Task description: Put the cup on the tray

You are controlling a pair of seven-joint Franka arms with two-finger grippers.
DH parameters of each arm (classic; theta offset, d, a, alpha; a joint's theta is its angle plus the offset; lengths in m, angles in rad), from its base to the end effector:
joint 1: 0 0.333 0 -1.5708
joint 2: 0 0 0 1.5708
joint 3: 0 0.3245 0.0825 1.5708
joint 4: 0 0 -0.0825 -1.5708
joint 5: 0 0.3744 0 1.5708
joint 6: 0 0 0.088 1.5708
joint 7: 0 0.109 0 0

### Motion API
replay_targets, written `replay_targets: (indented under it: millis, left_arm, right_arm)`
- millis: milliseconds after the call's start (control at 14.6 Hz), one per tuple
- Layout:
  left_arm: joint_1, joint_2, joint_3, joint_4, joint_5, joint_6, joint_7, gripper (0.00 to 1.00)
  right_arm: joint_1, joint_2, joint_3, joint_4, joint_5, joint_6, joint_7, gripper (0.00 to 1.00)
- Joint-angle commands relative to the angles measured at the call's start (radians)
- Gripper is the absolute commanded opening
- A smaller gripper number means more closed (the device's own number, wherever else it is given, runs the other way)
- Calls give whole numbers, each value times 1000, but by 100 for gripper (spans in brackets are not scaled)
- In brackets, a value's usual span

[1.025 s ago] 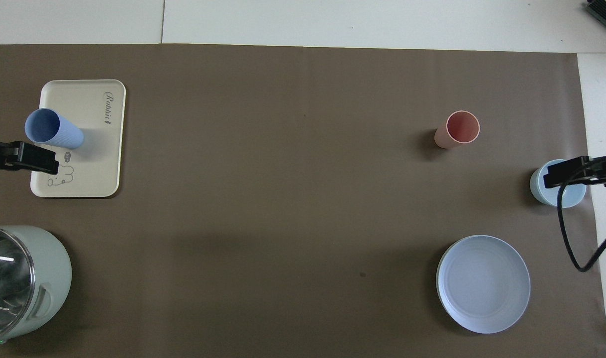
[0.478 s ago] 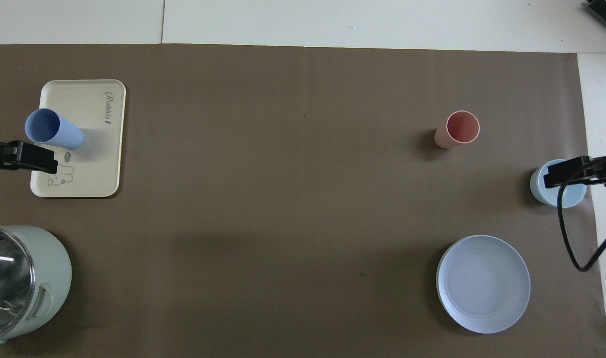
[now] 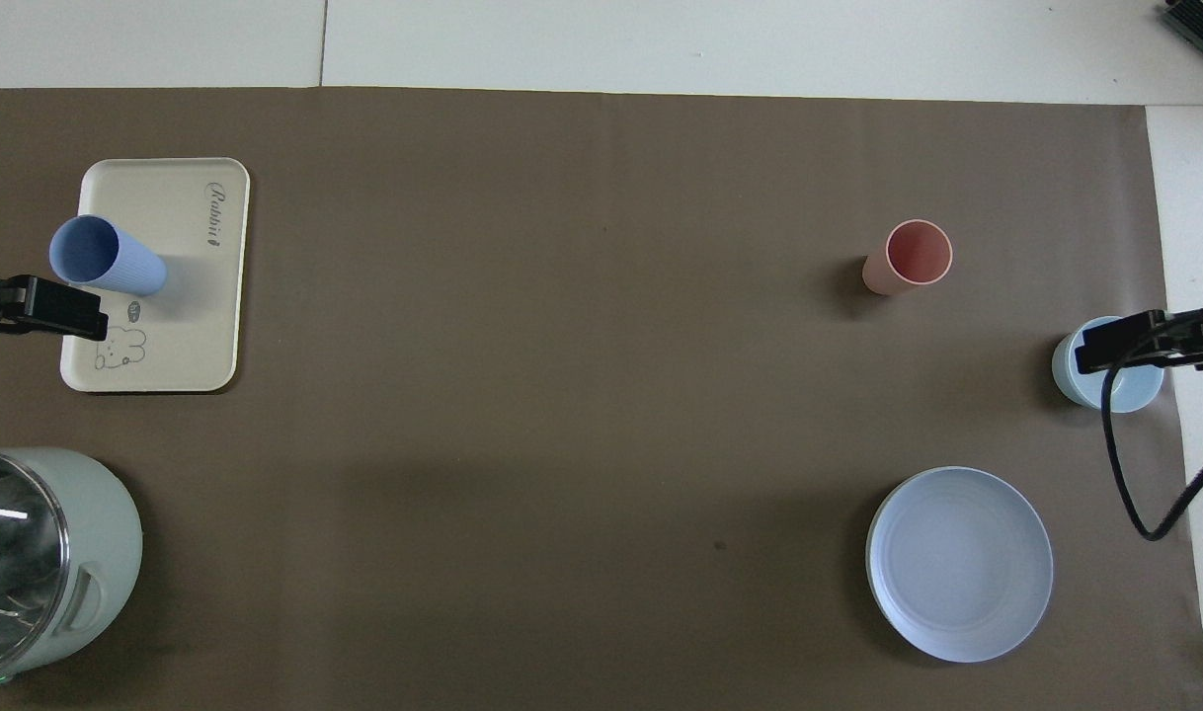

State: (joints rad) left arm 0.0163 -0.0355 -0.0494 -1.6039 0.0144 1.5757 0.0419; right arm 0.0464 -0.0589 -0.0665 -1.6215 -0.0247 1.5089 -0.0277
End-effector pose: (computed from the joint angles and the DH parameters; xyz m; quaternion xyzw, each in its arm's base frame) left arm 0.5337 -0.0166 0.6353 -0.9993 0.0375 -0.0036 0.0081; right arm 0.5188 -0.0144 0.6337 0.9996 0.0035 -0.0272 0.0097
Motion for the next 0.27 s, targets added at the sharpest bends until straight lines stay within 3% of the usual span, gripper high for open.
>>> replay_targets:
  millis: [0, 205]
  left_arm:
    - [10, -26, -1, -33, 2, 27, 18, 100]
    - [10, -26, -1, -33, 2, 26, 18, 100]
  right_arm:
    - [-5, -1, 7, 6, 2, 1, 12, 100]
    - [-5, -1, 7, 6, 2, 1, 12, 100]
